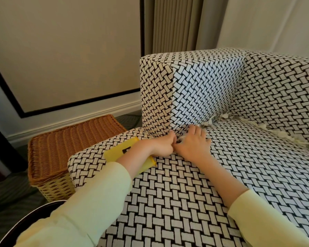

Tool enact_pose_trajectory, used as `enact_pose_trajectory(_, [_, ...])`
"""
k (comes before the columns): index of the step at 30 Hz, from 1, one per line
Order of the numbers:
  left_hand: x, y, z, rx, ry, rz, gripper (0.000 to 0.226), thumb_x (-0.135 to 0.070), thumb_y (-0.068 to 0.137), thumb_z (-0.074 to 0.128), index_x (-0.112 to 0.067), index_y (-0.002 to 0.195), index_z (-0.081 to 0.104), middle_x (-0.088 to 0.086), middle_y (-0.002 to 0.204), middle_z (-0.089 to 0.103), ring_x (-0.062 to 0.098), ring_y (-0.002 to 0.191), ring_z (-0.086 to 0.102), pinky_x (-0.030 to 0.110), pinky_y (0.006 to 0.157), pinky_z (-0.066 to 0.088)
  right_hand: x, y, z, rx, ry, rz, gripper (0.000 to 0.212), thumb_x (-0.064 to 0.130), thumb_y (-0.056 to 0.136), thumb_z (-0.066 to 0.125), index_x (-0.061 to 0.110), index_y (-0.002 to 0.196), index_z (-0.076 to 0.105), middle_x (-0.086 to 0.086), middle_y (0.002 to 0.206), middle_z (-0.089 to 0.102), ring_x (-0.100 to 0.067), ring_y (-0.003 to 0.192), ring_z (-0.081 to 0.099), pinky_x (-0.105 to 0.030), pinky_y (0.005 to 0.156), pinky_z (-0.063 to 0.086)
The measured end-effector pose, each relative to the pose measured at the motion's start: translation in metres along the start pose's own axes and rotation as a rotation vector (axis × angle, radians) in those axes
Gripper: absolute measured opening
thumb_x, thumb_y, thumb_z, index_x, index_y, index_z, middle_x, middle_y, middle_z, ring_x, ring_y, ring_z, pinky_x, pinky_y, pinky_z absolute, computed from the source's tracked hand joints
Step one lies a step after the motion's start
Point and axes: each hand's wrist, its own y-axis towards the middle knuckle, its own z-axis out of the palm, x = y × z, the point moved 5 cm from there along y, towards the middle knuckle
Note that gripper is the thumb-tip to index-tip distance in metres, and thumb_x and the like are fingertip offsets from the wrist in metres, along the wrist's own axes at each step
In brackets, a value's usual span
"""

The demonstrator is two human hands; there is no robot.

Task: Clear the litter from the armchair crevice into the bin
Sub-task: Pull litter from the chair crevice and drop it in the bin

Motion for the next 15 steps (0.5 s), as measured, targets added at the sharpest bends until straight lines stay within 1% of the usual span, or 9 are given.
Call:
enact_pose_trajectory(2, [-0.007,0.003,0.004,-0.056,-0.071,0.010,0.027,0.002,0.086,0.035,-0.017,0.104,0.030,0.000,0.076,0.036,0.013,0.062,0.034,0.027,0.052,0.027,-0.005,0.005,0.006,0.016,0.105,-0.022,0.083,0.050,0.082,0.051,0.000,0.141,0.020,-0.018,0.144,0.030,-0.033,0.136,0.024,-0.045,0.111,0.023])
enact_pose_trajectory(4, [-0.011,0.004,0.006,-0.113,-0.146,0.010,0.026,0.003,0.086,0.035,-0.017,0.103,0.029,0.000,0.076,0.035,0.013,0.063,0.034,0.027,0.052,0.026,-0.005,0.009,0.006,0.009,0.165,-0.033,0.078,0.043,0.083,0.054,-0.004,0.138,0.024,-0.021,0.139,0.037,-0.034,0.132,0.031,-0.042,0.110,0.025])
enact_pose_trajectory(8, [-0.013,0.003,0.009,-0.226,-0.274,0.018,0.026,0.003,0.085,0.035,-0.016,0.101,0.031,-0.004,0.078,0.035,0.010,0.068,0.035,0.025,0.053,0.026,-0.008,0.017,0.001,0.012,0.143,0.014,0.067,0.042,0.084,0.053,-0.004,0.130,0.036,-0.018,0.132,0.046,-0.035,0.127,0.037,-0.040,0.106,0.030])
enact_pose_trajectory(10, [-0.014,0.005,0.010,-0.309,-0.333,0.010,0.025,0.002,0.085,0.036,-0.017,0.101,0.035,-0.006,0.080,0.037,0.011,0.074,0.040,0.022,0.053,0.027,-0.013,0.025,0.001,0.043,0.169,0.021,0.053,0.035,0.081,0.054,-0.002,0.119,0.049,-0.015,0.121,0.055,-0.032,0.117,0.047,-0.040,0.103,0.037])
enact_pose_trajectory(11, [-0.014,0.006,0.011,-0.349,-0.368,0.001,0.025,0.002,0.084,0.037,-0.017,0.101,0.037,-0.006,0.082,0.040,0.012,0.078,0.042,0.021,0.054,0.028,-0.015,0.029,0.001,0.064,0.201,0.034,0.044,0.031,0.078,0.056,0.000,0.110,0.056,-0.013,0.112,0.059,-0.028,0.108,0.052,-0.038,0.096,0.043])
enact_pose_trajectory(12, [-0.014,0.008,0.012,-0.386,-0.406,-0.007,0.025,0.001,0.085,0.038,-0.017,0.102,0.040,-0.005,0.085,0.043,0.013,0.081,0.043,0.020,0.055,0.030,-0.019,0.033,0.002,0.083,0.232,0.054,0.037,0.029,0.076,0.058,0.003,0.102,0.060,-0.009,0.101,0.062,-0.024,0.099,0.054,-0.033,0.084,0.048])
enact_pose_trajectory(13, [-0.014,0.010,0.013,-0.422,-0.443,-0.012,0.026,0.001,0.085,0.039,-0.017,0.103,0.044,-0.003,0.090,0.046,0.014,0.082,0.045,0.020,0.055,0.031,-0.021,0.036,0.001,0.089,0.245,0.064,0.029,0.029,0.076,0.062,0.006,0.093,0.063,-0.005,0.089,0.061,-0.020,0.089,0.055,-0.027,0.071,0.048])
enact_pose_trajectory(14, [-0.014,0.011,0.013,-0.458,-0.479,-0.016,0.027,0.000,0.085,0.039,-0.016,0.104,0.048,-0.002,0.094,0.049,0.015,0.080,0.046,0.020,0.054,0.032,-0.022,0.039,0.000,0.081,0.242,0.063,0.023,0.030,0.076,0.064,0.008,0.084,0.063,-0.003,0.079,0.059,-0.018,0.080,0.055,-0.023,0.060,0.045])
enact_pose_trajectory(15, [-0.013,0.011,0.012,-0.499,-0.521,-0.019,0.028,0.000,0.086,0.039,-0.016,0.105,0.051,-0.003,0.096,0.050,0.014,0.077,0.047,0.020,0.053,0.034,-0.023,0.041,0.000,0.067,0.235,0.058,0.020,0.029,0.077,0.066,0.009,0.077,0.063,-0.002,0.073,0.058,-0.018,0.074,0.055,-0.022,0.054,0.043])
